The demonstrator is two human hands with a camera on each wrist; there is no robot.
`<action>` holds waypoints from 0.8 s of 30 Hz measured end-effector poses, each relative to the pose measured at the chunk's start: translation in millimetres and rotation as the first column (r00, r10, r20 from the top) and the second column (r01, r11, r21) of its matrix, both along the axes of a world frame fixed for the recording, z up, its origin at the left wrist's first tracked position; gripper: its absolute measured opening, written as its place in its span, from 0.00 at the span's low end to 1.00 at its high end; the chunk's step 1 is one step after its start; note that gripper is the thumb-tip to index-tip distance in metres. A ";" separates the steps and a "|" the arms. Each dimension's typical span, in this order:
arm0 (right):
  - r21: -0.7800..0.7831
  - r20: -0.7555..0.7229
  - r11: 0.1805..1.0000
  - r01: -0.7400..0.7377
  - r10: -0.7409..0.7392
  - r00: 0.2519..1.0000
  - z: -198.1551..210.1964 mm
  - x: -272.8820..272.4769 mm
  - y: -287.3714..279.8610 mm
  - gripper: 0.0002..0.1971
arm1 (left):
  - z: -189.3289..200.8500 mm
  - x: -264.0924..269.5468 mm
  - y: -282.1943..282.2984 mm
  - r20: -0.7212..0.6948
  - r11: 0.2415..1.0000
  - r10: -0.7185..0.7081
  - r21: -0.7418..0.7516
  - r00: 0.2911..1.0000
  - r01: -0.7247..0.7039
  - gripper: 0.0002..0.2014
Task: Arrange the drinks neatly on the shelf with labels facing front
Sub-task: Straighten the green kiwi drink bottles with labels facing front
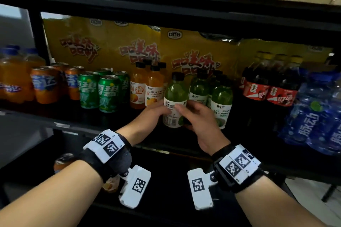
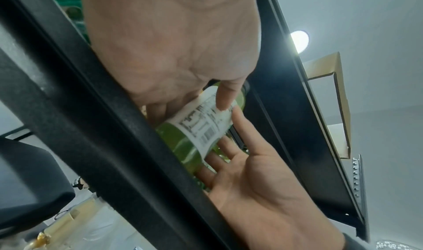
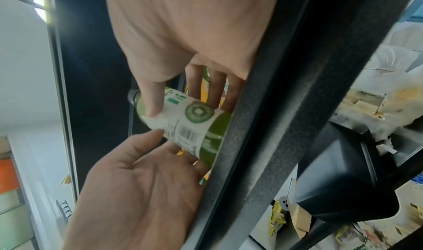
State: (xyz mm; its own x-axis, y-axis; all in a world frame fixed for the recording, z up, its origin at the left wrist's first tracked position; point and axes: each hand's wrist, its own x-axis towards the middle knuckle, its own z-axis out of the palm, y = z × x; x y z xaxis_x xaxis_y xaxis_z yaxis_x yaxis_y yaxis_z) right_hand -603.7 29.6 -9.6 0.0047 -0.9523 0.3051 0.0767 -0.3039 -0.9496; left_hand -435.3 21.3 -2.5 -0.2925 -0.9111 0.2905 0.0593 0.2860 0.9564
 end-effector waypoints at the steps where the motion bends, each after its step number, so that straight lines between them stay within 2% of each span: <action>1: -0.005 0.014 1.000 0.026 -0.026 1.000 1.2 -0.5 -1.1 0.21 | 1.6 -0.3 0.3 0.002 1.000 -0.007 0.014 1.000 0.007 0.20; 5: 0.032 0.079 0.998 0.051 -0.054 0.995 -1.4 5.4 -8.1 0.20 | 4.0 3.3 1.6 -0.015 0.998 -0.009 0.069 1.000 0.010 0.14; 8: -0.043 0.027 0.998 0.041 -0.040 0.999 -6.1 2.2 -7.0 0.17 | 1.7 3.3 1.3 -0.027 0.997 0.024 0.080 0.999 -0.022 0.12; 12: -0.089 0.021 0.996 -0.015 0.016 1.000 -12.3 2.4 -4.5 0.33 | -5.1 4.9 4.0 -0.093 0.996 0.071 0.055 0.993 -0.066 0.11; 16: -0.072 0.080 0.997 -0.034 0.040 0.996 -10.8 3.1 -6.0 0.24 | -4.0 5.6 3.4 -0.149 0.994 0.083 0.081 0.985 -0.071 0.14; 19: -0.037 0.151 0.999 0.015 -0.010 0.988 -11.3 0.5 -8.8 0.18 | -3.7 7.8 1.8 -0.134 0.992 0.058 0.119 0.989 -0.042 0.19; 21: -0.009 0.145 1.000 0.026 -0.025 0.989 -11.1 0.4 -10.5 0.13 | -5.2 9.3 0.2 -0.117 0.993 0.045 0.116 0.992 -0.031 0.20; 24: 0.015 0.114 0.999 0.031 -0.032 0.993 -10.9 1.9 -10.5 0.14 | -8.0 10.1 -0.7 -0.117 0.994 0.041 0.105 0.992 -0.029 0.21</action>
